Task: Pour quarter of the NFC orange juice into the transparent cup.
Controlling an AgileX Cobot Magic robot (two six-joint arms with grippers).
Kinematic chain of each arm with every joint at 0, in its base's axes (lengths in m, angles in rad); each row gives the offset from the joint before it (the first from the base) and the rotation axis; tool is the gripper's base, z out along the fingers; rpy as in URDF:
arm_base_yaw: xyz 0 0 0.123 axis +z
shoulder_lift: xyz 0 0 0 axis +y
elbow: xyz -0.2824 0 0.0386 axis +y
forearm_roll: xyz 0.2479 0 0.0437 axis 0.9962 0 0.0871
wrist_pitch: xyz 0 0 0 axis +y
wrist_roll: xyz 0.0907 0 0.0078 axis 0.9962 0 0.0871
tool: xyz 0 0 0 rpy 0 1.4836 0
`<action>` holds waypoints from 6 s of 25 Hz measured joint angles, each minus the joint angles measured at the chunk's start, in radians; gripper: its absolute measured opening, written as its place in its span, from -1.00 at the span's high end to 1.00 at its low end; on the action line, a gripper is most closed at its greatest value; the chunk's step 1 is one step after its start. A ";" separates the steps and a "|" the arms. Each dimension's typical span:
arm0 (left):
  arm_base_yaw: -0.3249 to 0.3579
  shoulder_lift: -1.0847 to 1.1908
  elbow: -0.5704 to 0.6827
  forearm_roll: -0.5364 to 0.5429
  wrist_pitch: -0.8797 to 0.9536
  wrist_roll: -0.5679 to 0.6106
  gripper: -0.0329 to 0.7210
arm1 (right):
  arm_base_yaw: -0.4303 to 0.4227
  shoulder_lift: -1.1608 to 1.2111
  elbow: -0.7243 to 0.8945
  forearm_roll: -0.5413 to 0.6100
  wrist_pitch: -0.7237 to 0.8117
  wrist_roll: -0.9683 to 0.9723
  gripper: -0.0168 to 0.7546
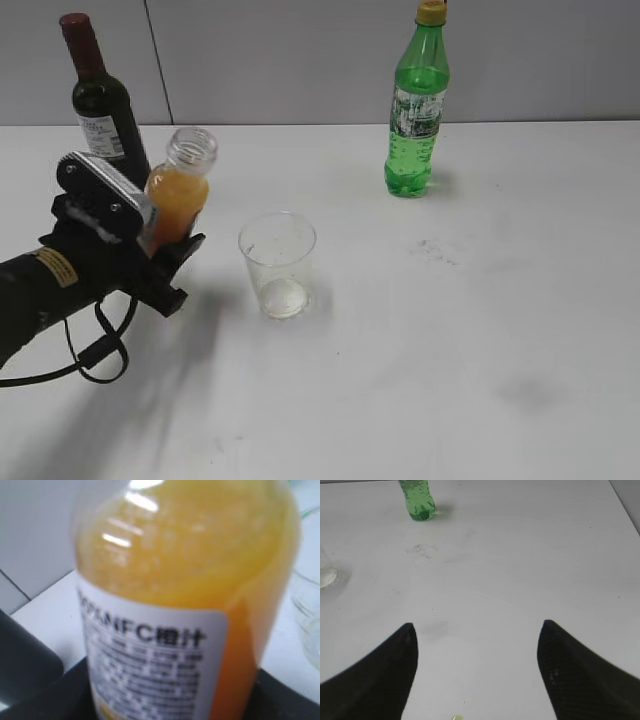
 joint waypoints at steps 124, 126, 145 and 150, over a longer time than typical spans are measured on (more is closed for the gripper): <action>-0.050 0.022 -0.149 -0.260 -0.124 -0.114 -0.33 | 0.000 0.000 0.000 0.001 0.000 0.000 -0.53; -0.022 0.065 -0.179 -0.218 -0.161 -0.197 -0.33 | 0.000 0.000 0.000 0.001 0.000 0.000 -0.53; 0.089 0.436 -0.490 0.059 -0.205 -0.495 -0.33 | 0.000 0.000 0.000 0.001 0.000 0.001 -0.53; 0.096 0.446 -0.491 0.079 -0.217 -0.496 -0.57 | 0.000 0.000 0.000 0.001 0.000 0.001 -0.53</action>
